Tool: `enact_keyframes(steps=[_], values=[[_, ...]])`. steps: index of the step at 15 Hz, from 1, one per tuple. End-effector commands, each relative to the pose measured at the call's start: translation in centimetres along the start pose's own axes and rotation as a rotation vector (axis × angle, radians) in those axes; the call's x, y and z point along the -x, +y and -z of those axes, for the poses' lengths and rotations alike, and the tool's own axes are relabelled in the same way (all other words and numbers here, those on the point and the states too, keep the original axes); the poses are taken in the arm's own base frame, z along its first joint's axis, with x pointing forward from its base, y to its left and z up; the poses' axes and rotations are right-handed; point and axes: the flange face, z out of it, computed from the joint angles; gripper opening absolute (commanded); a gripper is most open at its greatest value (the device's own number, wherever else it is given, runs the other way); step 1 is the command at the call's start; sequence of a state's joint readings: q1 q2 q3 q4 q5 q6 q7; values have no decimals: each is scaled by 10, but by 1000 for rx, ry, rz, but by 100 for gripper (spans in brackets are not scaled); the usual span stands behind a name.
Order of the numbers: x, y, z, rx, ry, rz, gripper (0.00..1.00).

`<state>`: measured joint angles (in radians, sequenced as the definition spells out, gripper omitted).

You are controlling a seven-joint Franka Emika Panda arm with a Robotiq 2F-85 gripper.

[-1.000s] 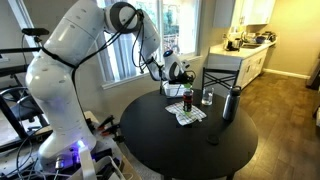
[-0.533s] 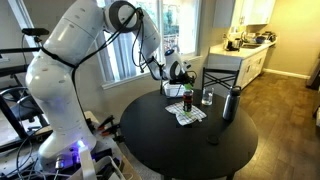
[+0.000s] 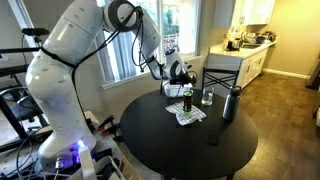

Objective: Pick up the green tennis ball and put it into the cylindrical tennis ball container

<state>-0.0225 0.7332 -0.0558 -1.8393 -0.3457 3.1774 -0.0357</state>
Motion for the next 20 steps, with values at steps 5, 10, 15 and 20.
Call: enact_keyframes(steps=[5, 10, 15, 20], values=[[9, 1, 17, -9, -37, 12, 100], [9, -2, 4, -8, -19, -2, 100], [9, -2, 5, -8, -19, -2, 100], [9, -2, 6, -8, -20, -2, 100]])
